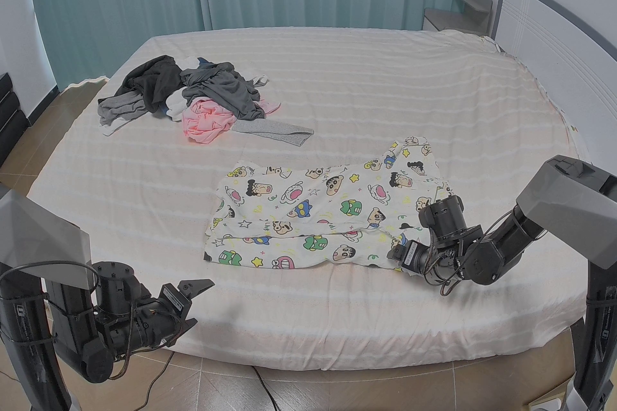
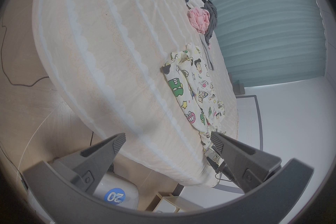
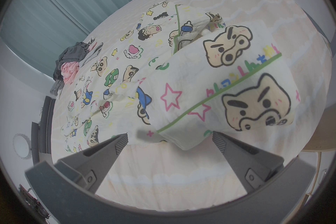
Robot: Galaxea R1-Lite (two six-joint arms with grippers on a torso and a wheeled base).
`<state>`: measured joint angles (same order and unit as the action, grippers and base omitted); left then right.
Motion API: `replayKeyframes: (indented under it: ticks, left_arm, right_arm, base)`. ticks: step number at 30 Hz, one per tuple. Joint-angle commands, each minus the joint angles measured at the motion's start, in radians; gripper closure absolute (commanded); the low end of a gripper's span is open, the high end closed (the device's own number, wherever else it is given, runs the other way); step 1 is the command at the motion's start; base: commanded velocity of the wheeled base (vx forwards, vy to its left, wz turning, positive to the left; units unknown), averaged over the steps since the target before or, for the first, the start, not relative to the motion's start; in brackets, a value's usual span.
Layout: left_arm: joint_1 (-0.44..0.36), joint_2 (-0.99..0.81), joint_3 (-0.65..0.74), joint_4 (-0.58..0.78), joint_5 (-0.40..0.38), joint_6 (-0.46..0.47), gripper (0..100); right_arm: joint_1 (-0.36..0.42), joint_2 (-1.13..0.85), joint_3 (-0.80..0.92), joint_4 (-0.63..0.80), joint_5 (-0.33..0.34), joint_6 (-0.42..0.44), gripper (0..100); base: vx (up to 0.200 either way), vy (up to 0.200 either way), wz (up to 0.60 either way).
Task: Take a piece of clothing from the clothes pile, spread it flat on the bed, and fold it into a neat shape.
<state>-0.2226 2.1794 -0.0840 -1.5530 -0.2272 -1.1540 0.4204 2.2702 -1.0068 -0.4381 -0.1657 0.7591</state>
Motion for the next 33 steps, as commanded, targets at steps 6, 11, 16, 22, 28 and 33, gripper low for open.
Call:
replayKeyframes:
  ticks: [6, 11, 16, 22, 28, 33]
  left_arm:
    - [0.0, 0.005, 0.0, -0.018, 0.002, 0.0, 0]
    - [0.0, 0.005, 0.0, -0.018, 0.002, 0.0, 0]
    - [-0.001, 0.005, 0.0, -0.018, 0.002, 0.0, 0]
    - [0.0, 0.005, 0.0, -0.018, 0.003, 0.0, 0]
    - [-0.001, 0.005, 0.0, -0.018, 0.003, 0.0, 0]
    - [-0.001, 0.005, 0.0, -0.018, 0.005, 0.0, 0]
  right_arm:
    - [0.008, 0.002, 0.027, -0.002, -0.018, -0.006, 0]
    - [0.006, 0.0, 0.008, -0.004, -0.026, -0.007, 0]
    - [0.006, 0.006, -0.006, -0.004, -0.026, -0.007, 0]
    - [0.008, 0.005, -0.004, -0.004, -0.026, -0.006, 100]
    - [0.006, -0.001, 0.007, -0.004, -0.04, -0.006, 100]
    - [0.004, -0.005, 0.005, -0.004, -0.04, -0.006, 100]
  base:
    - [0.0, 0.0, 0.0]
    - [0.0, 0.0, 0.0]
    - [0.0, 0.0, 0.0]
    - [0.0, 0.0, 0.0]
    - [0.0, 0.0, 0.0]
    - [0.0, 0.0, 0.0]
